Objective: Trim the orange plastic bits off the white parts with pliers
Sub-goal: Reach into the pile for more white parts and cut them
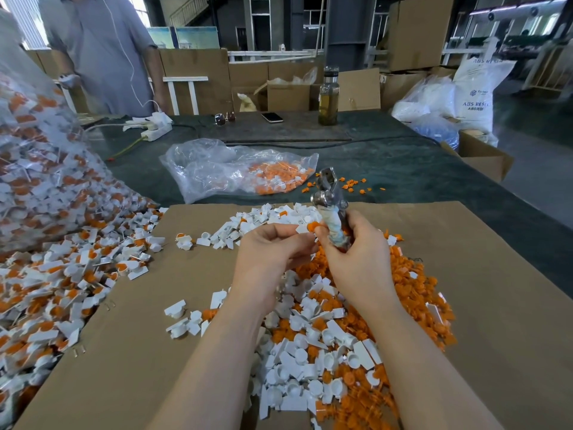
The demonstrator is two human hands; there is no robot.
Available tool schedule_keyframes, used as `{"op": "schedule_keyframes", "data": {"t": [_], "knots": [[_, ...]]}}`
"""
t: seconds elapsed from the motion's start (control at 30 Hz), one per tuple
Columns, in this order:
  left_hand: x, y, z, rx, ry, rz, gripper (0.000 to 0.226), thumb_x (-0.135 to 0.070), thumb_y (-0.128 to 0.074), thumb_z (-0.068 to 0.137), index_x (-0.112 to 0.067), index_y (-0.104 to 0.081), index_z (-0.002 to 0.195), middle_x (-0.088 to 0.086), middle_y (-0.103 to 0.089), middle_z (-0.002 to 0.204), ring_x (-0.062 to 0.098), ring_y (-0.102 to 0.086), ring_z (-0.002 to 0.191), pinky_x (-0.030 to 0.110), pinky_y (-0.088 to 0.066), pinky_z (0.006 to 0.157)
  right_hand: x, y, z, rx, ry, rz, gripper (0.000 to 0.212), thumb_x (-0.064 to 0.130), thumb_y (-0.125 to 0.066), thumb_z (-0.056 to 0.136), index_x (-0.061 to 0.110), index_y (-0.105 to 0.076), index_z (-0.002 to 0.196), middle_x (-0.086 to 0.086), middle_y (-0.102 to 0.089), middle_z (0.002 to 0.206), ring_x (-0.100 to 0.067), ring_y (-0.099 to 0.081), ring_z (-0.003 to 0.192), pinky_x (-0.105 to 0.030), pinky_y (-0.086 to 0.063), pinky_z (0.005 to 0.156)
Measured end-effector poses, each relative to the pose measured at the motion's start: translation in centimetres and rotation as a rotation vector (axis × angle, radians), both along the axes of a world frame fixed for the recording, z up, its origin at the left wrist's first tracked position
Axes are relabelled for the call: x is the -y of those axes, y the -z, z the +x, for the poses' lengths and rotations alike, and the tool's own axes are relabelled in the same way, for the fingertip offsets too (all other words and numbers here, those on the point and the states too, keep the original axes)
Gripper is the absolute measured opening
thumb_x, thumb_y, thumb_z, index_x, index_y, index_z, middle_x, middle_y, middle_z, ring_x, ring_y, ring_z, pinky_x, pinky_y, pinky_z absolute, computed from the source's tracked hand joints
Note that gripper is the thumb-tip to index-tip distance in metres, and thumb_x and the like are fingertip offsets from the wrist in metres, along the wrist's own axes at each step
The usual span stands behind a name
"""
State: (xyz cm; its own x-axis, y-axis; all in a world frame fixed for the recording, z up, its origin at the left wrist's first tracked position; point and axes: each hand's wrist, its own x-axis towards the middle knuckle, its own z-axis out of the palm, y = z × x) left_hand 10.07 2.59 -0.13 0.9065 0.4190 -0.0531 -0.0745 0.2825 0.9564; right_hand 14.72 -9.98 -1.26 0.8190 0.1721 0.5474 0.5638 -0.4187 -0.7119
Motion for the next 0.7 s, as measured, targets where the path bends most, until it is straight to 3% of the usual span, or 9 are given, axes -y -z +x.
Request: {"op": "schedule_keyframes", "data": {"t": [0.13,0.33,0.7], "knots": [[0.13,-0.19,-0.09,0.018,0.025,-0.016,0.026,0.004,-0.079,0.076,0.011,-0.066,0.097,0.017,-0.074,0.077,0.020,-0.074,0.068,0.023,-0.056,0.057,0.08,0.02,-0.02,0.004,0.009,0.012,0.014,0.030,-0.067,0.090,0.027,-0.054,0.092,0.017,-0.057,0.075,-0.001,-0.058,0.070,-0.013,-0.040,0.054],[0.23,-0.37,-0.16,0.032,0.009,0.071,0.014,0.002,-0.081,0.074,-0.004,-0.069,0.078,0.015,-0.075,0.074,0.022,-0.075,0.067,0.022,-0.057,0.057,0.08,0.02,0.00,0.020,0.005,0.034,0.014,0.031,-0.067,0.089,0.026,-0.054,0.090,0.018,-0.056,0.072,0.002,-0.058,0.075,-0.013,-0.043,0.054],[0.28,-0.47,-0.26,0.046,0.004,0.126,0.016,0.001,-0.081,0.075,-0.009,-0.070,0.072,0.015,-0.075,0.074,0.023,-0.075,0.067,0.023,-0.057,0.057,-0.05,0.24,0.06,0.041,0.016,0.018,0.017,0.021,-0.071,0.087,0.027,-0.055,0.089,0.018,-0.055,0.072,-0.001,-0.055,0.065,-0.012,-0.035,0.054]]}}
